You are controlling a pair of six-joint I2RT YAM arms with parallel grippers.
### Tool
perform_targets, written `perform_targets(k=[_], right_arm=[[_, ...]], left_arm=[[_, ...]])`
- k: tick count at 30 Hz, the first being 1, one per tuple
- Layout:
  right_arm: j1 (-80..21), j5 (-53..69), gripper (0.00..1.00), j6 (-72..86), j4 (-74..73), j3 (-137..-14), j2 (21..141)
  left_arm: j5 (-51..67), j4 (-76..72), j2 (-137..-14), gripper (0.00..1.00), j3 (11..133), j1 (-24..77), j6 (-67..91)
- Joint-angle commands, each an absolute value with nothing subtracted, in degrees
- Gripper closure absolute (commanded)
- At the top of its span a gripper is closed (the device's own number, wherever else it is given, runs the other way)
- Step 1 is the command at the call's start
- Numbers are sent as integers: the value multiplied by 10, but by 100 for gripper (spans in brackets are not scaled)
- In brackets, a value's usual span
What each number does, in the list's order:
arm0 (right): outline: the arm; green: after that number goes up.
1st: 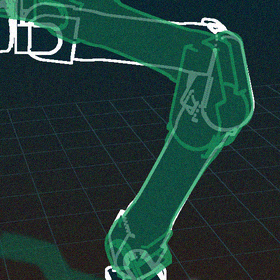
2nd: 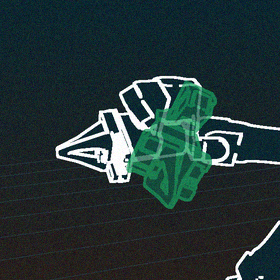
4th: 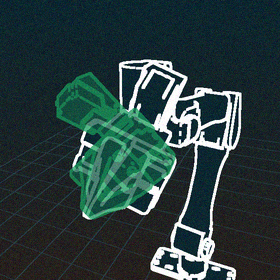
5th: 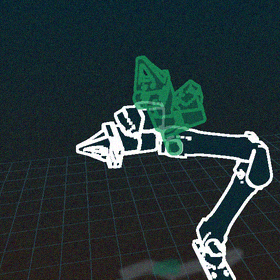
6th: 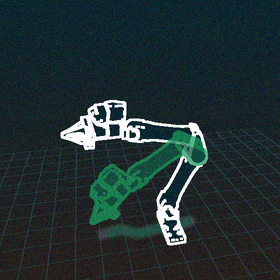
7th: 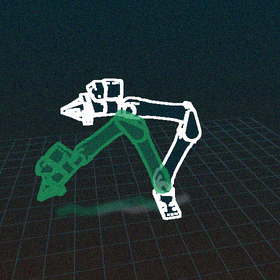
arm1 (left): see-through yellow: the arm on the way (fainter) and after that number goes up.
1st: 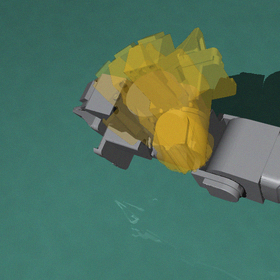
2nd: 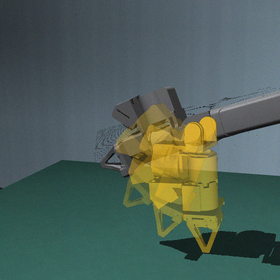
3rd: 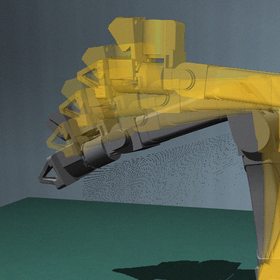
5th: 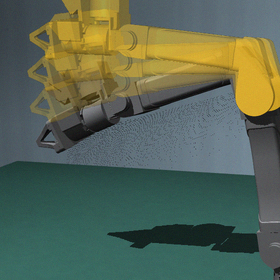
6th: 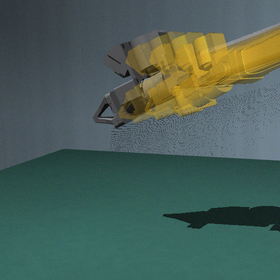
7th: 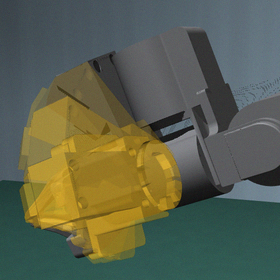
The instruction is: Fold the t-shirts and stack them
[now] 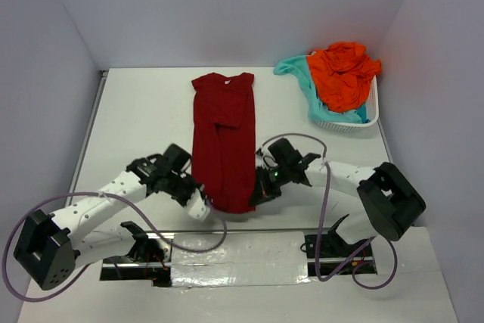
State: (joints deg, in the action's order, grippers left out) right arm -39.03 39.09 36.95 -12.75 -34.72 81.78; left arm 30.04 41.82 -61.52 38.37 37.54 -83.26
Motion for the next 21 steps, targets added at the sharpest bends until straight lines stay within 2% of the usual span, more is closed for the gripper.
perform_targets(k=[1, 9, 15, 21], right_arm=[[-352, 388, 100, 309, -236, -466, 794], [-269, 385, 100, 238, -335, -664, 949], [-229, 394, 100, 242, -321, -760, 1036], [-213, 410, 100, 244, -322, -816, 1100]], left_arm=[[370, 471, -642, 100, 488, 286, -763], [426, 452, -813, 100, 706, 146, -598], [380, 310, -873, 100, 707, 108, -513], [357, 230, -924, 100, 715, 103, -430]])
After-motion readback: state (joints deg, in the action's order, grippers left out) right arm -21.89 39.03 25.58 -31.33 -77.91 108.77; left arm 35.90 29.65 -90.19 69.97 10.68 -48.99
